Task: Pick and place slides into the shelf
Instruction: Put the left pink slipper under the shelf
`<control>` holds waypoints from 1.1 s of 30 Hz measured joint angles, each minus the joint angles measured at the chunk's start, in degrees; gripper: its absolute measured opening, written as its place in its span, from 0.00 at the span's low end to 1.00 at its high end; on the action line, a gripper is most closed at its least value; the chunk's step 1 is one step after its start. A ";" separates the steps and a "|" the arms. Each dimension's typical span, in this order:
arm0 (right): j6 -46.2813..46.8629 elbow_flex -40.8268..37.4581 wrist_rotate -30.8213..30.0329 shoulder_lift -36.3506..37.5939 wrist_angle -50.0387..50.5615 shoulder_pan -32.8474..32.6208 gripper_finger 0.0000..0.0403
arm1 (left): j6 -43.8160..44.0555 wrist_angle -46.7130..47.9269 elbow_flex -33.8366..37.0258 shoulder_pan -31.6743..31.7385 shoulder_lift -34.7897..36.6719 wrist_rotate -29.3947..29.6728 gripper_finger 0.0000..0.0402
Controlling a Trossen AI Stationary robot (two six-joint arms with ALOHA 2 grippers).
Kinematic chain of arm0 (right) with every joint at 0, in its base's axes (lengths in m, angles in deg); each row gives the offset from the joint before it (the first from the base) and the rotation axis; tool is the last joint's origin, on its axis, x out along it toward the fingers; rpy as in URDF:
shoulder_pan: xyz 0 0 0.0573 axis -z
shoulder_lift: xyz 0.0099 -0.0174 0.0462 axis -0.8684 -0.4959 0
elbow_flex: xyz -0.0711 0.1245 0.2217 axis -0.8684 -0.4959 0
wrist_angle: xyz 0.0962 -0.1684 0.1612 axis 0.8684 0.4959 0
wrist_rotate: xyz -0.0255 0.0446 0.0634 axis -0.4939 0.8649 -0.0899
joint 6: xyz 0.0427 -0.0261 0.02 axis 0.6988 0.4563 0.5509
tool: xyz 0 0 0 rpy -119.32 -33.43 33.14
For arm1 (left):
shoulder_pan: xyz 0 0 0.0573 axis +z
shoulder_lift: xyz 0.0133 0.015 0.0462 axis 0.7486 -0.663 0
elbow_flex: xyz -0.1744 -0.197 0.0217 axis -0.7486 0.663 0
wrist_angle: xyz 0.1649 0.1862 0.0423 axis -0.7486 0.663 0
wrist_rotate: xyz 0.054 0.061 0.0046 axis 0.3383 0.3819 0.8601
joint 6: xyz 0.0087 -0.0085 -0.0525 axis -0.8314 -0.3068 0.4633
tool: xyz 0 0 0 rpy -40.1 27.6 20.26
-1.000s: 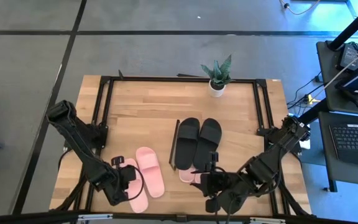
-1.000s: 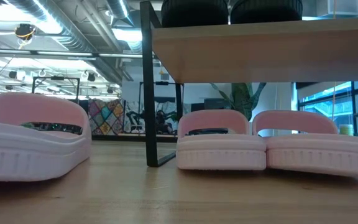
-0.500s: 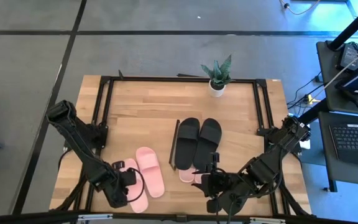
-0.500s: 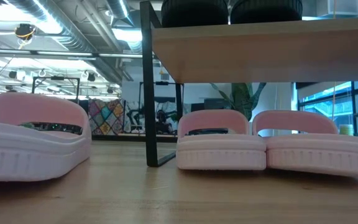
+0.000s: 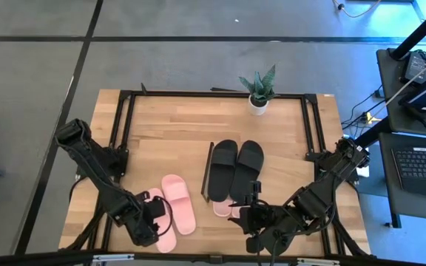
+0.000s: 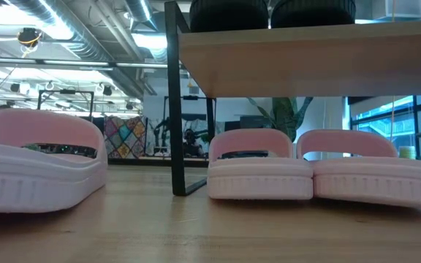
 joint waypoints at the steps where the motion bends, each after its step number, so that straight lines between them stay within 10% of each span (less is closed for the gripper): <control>1: 0.00 0.00 0.00 0.00 0.00 0.00 0.41 | -0.03 0.16 0.00 0.20 -0.02 0.12 0.49; 13: -0.04 0.00 0.00 0.00 0.00 0.00 0.41 | -4.26 7.39 -0.39 0.11 -6.28 1.70 0.47; 24: -0.12 0.00 -0.01 0.00 0.29 0.00 0.41 | -0.75 36.68 -13.92 -0.01 -14.27 2.00 0.47; 33: -0.22 0.00 0.00 0.00 0.53 0.00 0.41 | 2.06 34.72 -15.12 -0.02 -18.31 0.13 0.47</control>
